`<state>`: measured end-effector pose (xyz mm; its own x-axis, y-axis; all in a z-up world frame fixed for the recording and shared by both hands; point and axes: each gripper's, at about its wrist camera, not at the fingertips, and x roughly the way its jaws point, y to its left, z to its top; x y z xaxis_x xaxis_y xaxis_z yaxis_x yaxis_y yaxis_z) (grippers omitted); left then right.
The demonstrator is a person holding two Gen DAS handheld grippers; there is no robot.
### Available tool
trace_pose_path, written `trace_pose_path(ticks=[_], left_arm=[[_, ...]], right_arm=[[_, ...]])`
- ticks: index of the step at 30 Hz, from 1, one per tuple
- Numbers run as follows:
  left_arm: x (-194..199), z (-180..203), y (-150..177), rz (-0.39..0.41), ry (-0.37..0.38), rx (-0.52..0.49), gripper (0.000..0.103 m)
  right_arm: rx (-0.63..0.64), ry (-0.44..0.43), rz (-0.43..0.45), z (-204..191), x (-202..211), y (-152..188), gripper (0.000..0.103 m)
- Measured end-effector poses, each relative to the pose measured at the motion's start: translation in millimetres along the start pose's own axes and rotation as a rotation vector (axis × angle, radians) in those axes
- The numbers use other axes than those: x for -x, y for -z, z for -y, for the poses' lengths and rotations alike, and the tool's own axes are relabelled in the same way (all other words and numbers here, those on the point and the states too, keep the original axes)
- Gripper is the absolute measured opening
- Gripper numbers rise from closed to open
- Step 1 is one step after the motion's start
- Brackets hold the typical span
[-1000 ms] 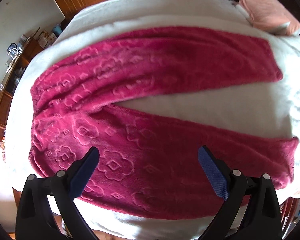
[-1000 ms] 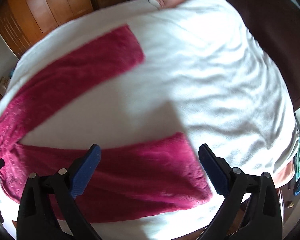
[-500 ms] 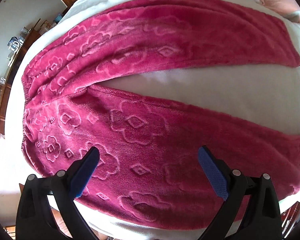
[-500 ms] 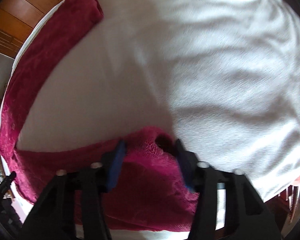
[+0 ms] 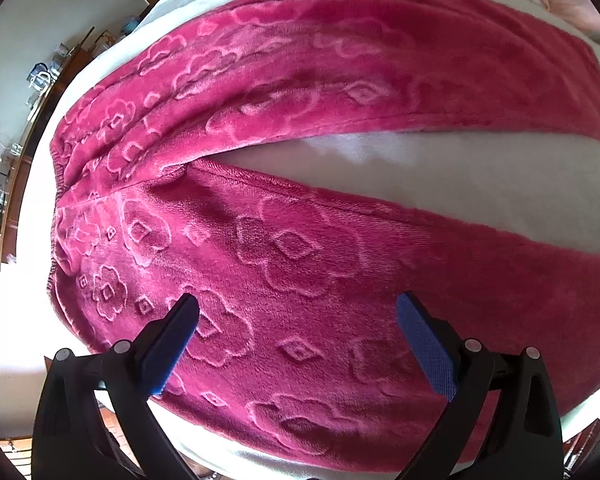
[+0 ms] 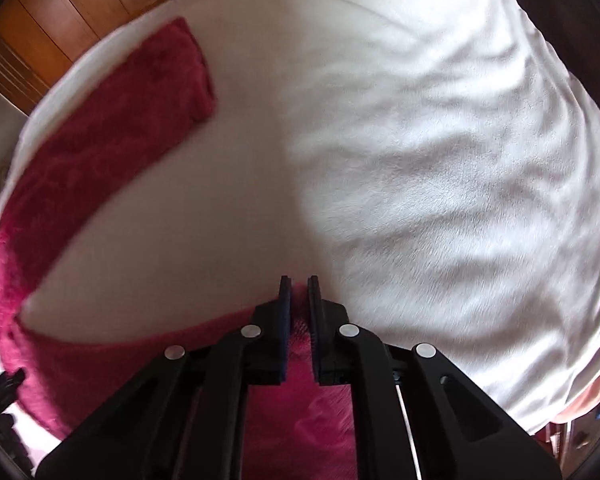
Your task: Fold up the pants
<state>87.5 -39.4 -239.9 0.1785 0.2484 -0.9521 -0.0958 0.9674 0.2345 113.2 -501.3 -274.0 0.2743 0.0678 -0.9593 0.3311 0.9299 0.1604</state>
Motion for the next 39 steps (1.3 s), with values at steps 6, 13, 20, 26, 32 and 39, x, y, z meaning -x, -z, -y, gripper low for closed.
trace_pose_path(ticks=[6,13,20,26,32,39], left_arm=[[-18.1,3.0,-4.3,-0.027,-0.024,-0.019,0.098],[-16.8,5.5,-10.3,-0.023,0.003,-0.015,0.098],[-2.9,-30.2,-22.1,0.013,0.019,0.040,0.098],[-9.2,-88.5,-37.0,0.024,0.000,0.118,0.098],[-29.7,-146.5,-55.5,0.023,0.010,0.176,0.093],[-54.2,-177.9,-75.1,0.006,0.105,0.146,0.076]], right_arm=[[-0.017,0.057,-0.026,10.3,-17.0,-9.4,0.000],[0.076,0.066,0.070,-21.1,25.9,-10.9,0.043],[0.109,0.006,0.062,-63.9,30.1,-6.7,0.043],[0.165,-0.023,0.051,-114.1,25.3,3.6,0.043],[0.219,-0.070,0.028,-190.0,26.5,20.3,0.043],[0.287,-0.136,0.009,-297.2,21.7,41.9,0.046]])
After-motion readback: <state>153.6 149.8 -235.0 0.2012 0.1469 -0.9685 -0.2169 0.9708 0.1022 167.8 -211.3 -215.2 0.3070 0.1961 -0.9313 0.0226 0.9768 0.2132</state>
